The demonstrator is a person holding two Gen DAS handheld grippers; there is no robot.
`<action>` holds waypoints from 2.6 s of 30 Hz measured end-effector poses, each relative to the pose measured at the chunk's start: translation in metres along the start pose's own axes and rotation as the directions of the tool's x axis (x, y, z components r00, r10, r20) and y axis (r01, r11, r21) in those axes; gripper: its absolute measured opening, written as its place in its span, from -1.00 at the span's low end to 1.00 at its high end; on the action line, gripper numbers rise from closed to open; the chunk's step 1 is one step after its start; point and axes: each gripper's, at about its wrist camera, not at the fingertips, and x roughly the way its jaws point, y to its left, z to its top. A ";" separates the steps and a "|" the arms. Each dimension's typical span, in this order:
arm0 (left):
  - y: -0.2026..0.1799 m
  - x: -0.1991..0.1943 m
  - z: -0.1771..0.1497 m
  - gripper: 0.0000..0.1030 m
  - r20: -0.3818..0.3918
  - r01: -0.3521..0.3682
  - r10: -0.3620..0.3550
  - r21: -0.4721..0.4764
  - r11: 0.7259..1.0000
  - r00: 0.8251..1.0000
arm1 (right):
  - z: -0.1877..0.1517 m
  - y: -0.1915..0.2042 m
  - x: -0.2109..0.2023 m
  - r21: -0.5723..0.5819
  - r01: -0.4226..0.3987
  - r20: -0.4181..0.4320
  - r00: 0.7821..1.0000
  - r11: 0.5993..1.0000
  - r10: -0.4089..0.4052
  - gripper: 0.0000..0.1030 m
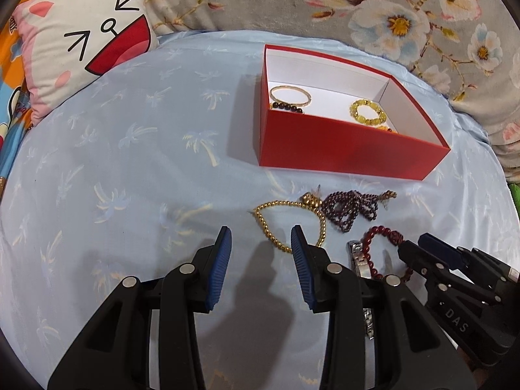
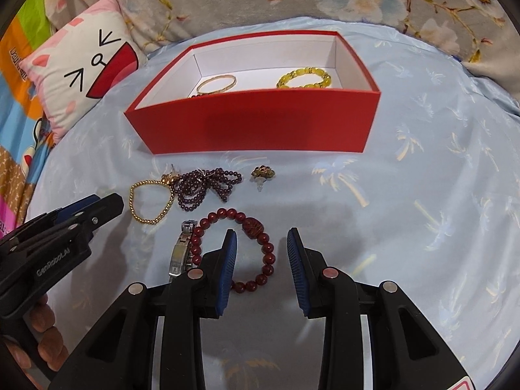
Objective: Organize jewelry
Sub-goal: 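Move both open tools back toward the remaining jewelry, then close the right tool on the dark red bead bracelet, then close the left tool on the gold bead chain bracelet while the right tool lifts the red bracelet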
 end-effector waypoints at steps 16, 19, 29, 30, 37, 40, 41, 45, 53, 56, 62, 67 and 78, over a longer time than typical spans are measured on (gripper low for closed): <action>-0.002 0.004 -0.005 -0.16 -0.016 0.005 -0.005 0.005 1.000 1.000 | 0.000 -0.005 0.008 -0.032 0.047 0.005 0.999 0.998 -0.047 -0.80; -0.007 0.001 -0.008 -0.16 -0.017 0.016 -0.016 0.013 1.000 1.000 | -0.005 -0.012 0.003 -0.016 0.057 0.002 0.998 0.998 -0.057 -0.81; -0.026 -0.004 -0.023 -0.15 -0.035 0.039 -0.037 0.057 0.998 0.999 | -0.030 -0.036 -0.018 0.056 0.072 -0.030 0.997 0.996 -0.070 -0.84; -0.026 -0.003 -0.024 -0.14 -0.036 0.036 -0.034 0.056 0.998 0.999 | -0.033 -0.037 -0.020 0.062 0.072 -0.032 0.997 0.996 -0.070 -0.84; -0.009 0.003 -0.016 -0.12 -0.029 0.011 -0.011 0.004 1.000 1.000 | -0.041 -0.040 -0.024 0.074 0.061 -0.033 0.998 0.995 -0.059 -0.84; -0.001 0.006 -0.009 -0.12 -0.023 -0.002 0.002 -0.014 1.000 1.000 | -0.040 -0.041 -0.024 0.077 0.052 -0.034 0.998 0.996 -0.049 -0.84; 0.001 0.007 -0.007 -0.12 -0.020 -0.004 0.003 -0.018 1.000 1.000 | -0.040 -0.040 -0.024 0.077 0.047 -0.035 0.998 0.996 -0.044 -0.84; 0.002 0.015 -0.002 -0.12 -0.023 -0.006 0.006 -0.021 1.000 1.000 | -0.039 -0.039 -0.022 0.069 0.045 -0.033 0.999 0.997 -0.043 -0.84; -0.005 0.027 0.007 -0.16 -0.008 -0.027 0.027 -0.008 1.000 1.000 | -0.036 -0.039 -0.021 0.073 0.040 -0.033 0.999 0.997 -0.038 -0.84; -0.008 0.029 0.008 -0.39 0.005 -0.040 0.040 0.006 0.999 0.999 | -0.035 -0.039 -0.020 0.075 0.039 -0.035 0.999 0.996 -0.036 -0.84; -0.006 0.030 0.007 -0.93 0.017 -0.039 0.039 0.013 0.999 0.999 | -0.034 -0.039 -0.020 0.076 0.039 -0.035 0.999 0.996 -0.036 -0.84; -0.003 0.027 0.006 -0.93 0.002 -0.002 0.002 0.008 1.000 1.000 | -0.034 -0.039 -0.020 0.090 0.021 -0.037 0.999 0.996 -0.018 -0.84; -0.011 -0.019 0.008 -0.94 0.043 0.075 -0.076 0.014 0.997 0.996 | -0.020 -0.027 -0.053 0.071 -0.008 0.048 0.999 0.997 0.005 -0.86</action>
